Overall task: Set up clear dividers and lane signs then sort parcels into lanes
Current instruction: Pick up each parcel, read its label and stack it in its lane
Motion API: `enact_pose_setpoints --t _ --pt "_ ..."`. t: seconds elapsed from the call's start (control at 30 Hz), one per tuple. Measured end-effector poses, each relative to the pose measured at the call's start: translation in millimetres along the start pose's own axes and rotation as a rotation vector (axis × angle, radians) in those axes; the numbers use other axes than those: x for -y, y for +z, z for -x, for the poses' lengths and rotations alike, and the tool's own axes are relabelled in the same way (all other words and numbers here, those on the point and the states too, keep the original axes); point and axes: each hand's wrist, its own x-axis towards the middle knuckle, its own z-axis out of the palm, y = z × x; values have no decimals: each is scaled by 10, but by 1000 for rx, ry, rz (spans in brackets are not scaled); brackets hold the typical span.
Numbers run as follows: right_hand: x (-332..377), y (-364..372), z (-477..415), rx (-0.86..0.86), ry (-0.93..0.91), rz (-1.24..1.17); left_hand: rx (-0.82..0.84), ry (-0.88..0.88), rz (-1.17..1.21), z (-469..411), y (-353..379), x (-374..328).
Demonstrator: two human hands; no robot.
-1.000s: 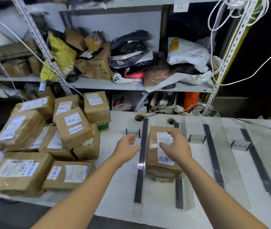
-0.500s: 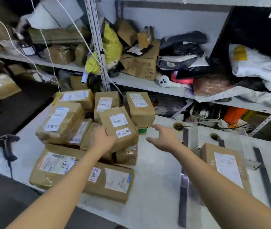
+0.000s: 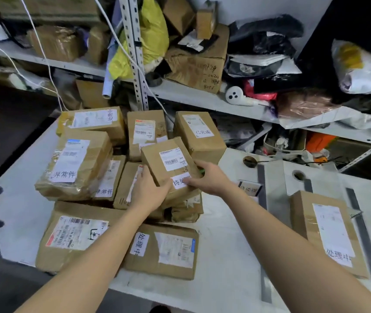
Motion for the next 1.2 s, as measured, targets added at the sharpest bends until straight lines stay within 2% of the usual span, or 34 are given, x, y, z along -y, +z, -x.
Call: enact_pose_setpoints --t 0.3,0.73,0.93,1.2 --pt "29 45 150 -63 10 -119 -21 61 95 32 -25 18" --pt "-279 -301 865 -192 -69 -285 -105 230 8 568 83 -471" --pt "-765 -656 1358 -264 -40 -244 34 326 -115 875 465 -840" --pt "-1496 -690 1643 -241 158 -194 267 344 -95 1068 1251 -1026"
